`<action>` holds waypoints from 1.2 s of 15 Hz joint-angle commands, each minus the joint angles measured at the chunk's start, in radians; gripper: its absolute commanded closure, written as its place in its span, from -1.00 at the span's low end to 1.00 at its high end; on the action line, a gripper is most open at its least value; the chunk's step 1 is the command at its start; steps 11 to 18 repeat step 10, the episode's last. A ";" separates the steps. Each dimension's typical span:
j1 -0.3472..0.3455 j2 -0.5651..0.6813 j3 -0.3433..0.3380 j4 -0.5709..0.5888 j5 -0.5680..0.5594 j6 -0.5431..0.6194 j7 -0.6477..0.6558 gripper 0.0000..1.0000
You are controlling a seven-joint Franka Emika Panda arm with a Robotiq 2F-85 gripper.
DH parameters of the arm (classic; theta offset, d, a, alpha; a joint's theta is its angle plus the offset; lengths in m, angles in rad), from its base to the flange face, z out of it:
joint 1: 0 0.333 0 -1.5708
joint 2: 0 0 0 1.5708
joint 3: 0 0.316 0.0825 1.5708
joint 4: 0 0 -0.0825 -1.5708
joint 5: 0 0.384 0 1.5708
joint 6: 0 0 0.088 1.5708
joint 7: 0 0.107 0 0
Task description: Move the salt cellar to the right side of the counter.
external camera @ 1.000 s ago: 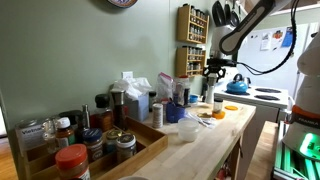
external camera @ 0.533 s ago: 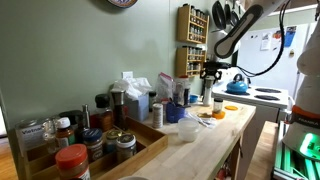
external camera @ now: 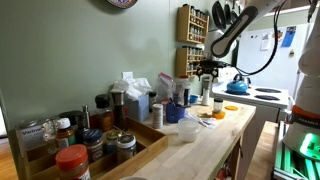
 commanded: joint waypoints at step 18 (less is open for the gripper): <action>0.153 -0.376 0.064 0.019 0.330 -0.336 -0.389 -1.00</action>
